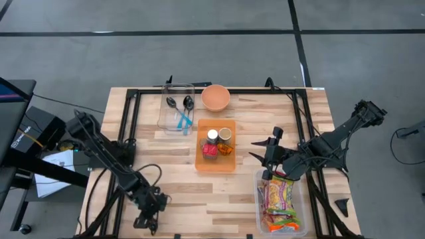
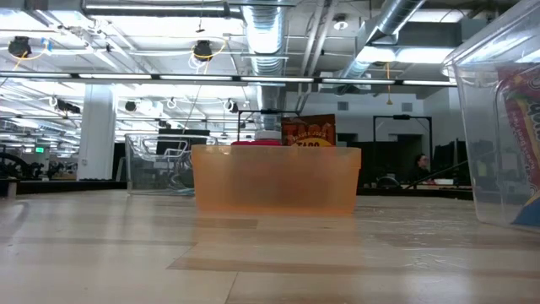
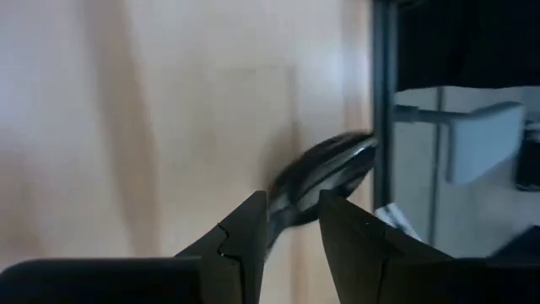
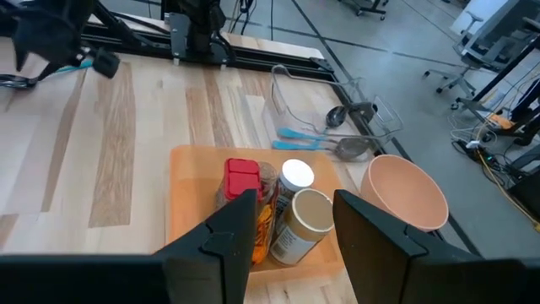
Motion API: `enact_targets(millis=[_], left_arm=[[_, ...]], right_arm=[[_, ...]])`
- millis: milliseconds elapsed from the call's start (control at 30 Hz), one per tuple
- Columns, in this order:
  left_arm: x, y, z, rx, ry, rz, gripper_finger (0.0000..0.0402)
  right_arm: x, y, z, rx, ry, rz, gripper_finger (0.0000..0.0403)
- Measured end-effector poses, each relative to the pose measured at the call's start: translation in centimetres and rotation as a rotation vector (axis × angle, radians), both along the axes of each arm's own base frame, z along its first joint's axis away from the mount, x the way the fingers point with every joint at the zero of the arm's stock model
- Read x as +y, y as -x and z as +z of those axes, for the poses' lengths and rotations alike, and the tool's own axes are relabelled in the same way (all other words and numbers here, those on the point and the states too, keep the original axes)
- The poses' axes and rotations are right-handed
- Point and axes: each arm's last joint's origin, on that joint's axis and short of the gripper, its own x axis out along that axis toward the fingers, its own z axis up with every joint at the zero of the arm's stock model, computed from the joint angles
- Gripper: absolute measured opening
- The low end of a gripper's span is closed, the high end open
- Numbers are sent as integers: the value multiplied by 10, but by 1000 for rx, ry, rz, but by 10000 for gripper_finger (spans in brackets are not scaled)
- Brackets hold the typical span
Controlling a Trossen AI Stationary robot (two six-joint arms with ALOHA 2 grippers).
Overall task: Pick & Place Food Item
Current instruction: Put the blue spoon into the transparent bin
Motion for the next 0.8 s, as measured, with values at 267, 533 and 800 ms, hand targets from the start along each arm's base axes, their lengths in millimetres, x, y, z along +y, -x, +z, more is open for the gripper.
enact_targets(millis=[267, 533, 800], left_arm=[[-2, -14, -1, -140, 50, -107, 121], [6, -26, -17, -78, 95, -224, 157], [3, -27, -26, -88, 124, -335, 145]], right_arm=[[0, 0, 0, 1, 1, 0, 154], [-1, 1, -1, 18, 11, 3, 154], [-1, 1, -1, 19, 10, 5, 154]])
